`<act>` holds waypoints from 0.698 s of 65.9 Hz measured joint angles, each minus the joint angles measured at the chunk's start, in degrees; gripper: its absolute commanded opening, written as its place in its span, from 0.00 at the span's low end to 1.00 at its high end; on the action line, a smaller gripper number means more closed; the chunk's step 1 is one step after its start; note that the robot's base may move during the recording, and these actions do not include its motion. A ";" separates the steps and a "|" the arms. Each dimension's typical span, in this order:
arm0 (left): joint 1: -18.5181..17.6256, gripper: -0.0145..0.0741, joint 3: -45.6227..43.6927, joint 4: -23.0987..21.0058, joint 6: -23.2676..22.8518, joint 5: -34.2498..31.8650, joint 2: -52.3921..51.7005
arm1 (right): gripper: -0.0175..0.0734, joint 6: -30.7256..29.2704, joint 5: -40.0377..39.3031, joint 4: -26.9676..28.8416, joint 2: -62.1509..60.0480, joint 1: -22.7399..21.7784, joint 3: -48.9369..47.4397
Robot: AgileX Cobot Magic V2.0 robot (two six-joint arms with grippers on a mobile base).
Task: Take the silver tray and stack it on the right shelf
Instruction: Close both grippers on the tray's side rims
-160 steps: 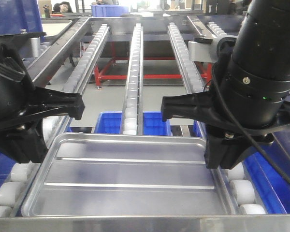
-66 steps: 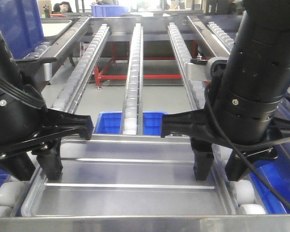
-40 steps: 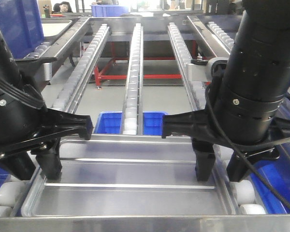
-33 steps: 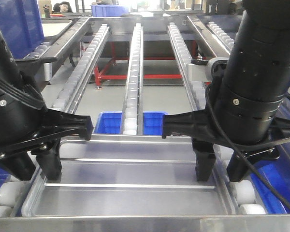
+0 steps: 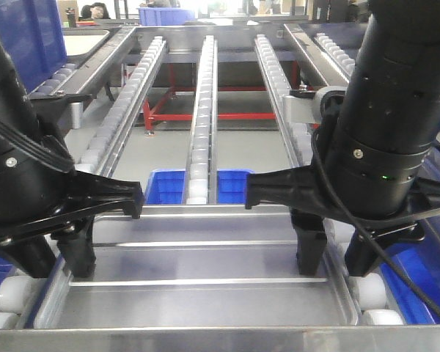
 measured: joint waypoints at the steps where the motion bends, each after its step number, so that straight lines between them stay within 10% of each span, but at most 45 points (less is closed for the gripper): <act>1: 0.00 0.32 0.00 0.00 0.00 0.00 0.00 | 0.61 0.00 0.00 0.00 0.00 0.00 0.00; 19: 0.00 0.30 0.00 0.00 0.00 0.00 0.00 | 0.61 0.00 0.00 0.00 0.00 0.00 0.00; 34: 0.00 0.05 -0.10 -1.27 0.00 -0.23 0.00 | 0.33 0.00 0.05 0.15 0.00 0.00 -0.08; 46: 0.23 0.05 -0.10 -1.74 -0.23 -0.24 0.00 | 0.27 0.00 0.68 0.15 0.00 -0.04 -0.08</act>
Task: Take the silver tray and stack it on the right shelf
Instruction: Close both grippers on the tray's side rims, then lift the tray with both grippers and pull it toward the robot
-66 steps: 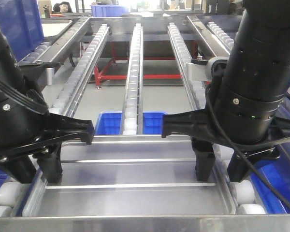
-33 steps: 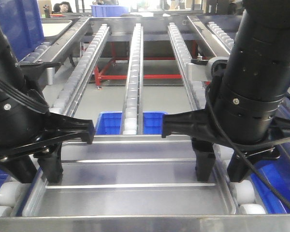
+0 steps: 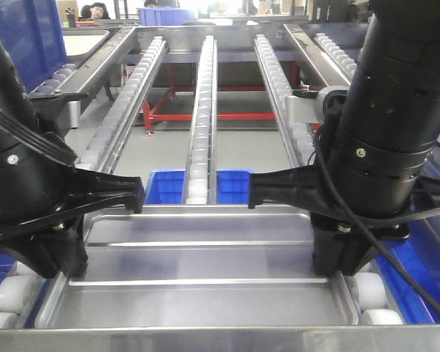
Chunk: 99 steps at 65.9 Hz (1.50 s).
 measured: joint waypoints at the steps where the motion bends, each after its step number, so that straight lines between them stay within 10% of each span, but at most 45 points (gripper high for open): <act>1: 0.00 0.05 0.00 0.00 0.00 0.00 0.00 | 0.27 0.00 0.00 0.00 0.00 0.00 0.00; 61: -0.54 0.05 -6.94 -2.23 0.59 13.91 -8.88 | 0.27 2.15 6.25 0.69 -10.90 0.68 -0.03; 99: -17.02 0.05 5.66 3.32 -16.89 23.44 -23.81 | 0.27 22.09 13.65 -2.69 -14.62 21.80 4.05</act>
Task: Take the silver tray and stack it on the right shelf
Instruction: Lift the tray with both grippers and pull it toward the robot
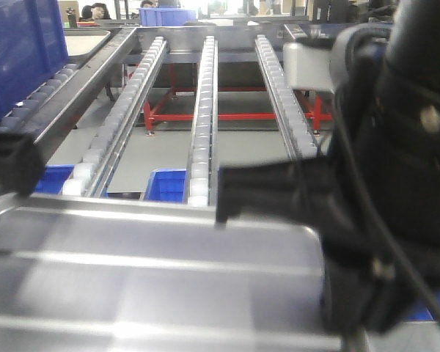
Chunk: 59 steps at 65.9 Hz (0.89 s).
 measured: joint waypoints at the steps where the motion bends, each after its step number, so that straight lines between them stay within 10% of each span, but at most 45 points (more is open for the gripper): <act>1: -0.60 0.05 0.12 0.19 -0.64 0.21 -0.22 | 0.27 0.67 0.20 -0.14 0.00 0.89 0.16; 22: -11.45 0.05 2.83 3.88 -12.71 1.98 -0.87 | 0.27 5.04 3.48 -2.24 -1.83 4.37 0.75; 59: -12.15 0.05 1.79 4.58 -14.18 1.16 0.98 | 0.27 2.77 1.24 -3.53 -3.39 2.45 3.33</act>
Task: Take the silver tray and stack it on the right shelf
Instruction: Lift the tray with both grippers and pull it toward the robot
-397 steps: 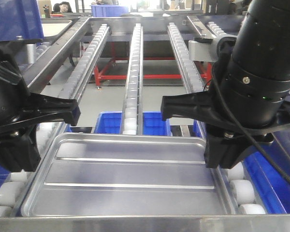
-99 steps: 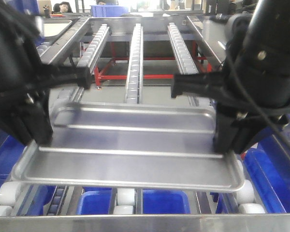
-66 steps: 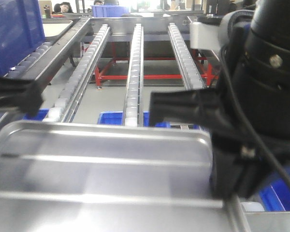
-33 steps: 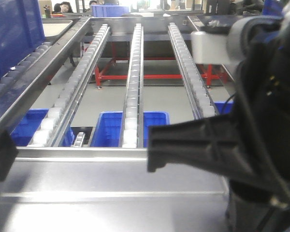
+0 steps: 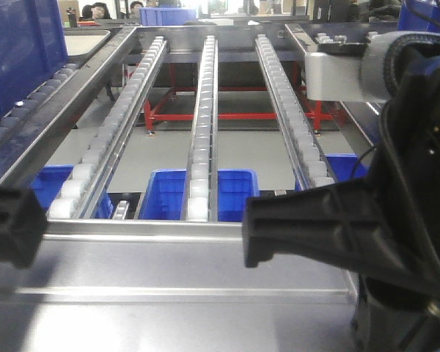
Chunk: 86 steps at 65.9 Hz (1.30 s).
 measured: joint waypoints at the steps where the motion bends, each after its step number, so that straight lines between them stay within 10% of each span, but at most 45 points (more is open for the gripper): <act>1: 0.00 0.05 0.01 0.00 0.00 -0.12 0.19 | 0.27 -0.26 0.00 0.14 0.00 -0.19 0.00; 86: 0.00 0.05 -4.03 0.61 0.56 1.22 4.64 | 0.27 -6.09 1.32 4.25 -2.04 -3.68 0.84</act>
